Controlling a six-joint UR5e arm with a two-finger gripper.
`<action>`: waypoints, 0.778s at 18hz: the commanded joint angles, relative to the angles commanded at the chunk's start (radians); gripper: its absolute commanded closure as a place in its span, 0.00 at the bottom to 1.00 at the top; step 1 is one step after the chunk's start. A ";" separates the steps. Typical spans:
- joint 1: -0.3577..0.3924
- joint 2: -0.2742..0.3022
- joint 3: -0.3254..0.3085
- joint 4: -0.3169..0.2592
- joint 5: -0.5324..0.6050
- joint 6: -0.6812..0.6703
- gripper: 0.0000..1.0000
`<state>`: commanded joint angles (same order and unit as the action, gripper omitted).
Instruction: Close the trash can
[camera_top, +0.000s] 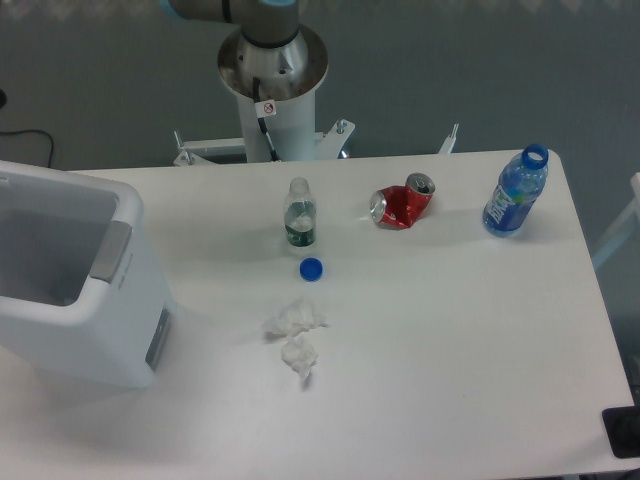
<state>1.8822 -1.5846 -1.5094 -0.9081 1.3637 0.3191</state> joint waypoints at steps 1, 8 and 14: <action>0.008 0.000 -0.002 0.000 0.000 0.000 0.96; 0.034 -0.003 -0.005 0.002 -0.002 0.000 0.96; 0.043 -0.005 -0.017 0.002 -0.002 -0.002 0.96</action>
<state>1.9251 -1.5892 -1.5263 -0.9066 1.3622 0.3175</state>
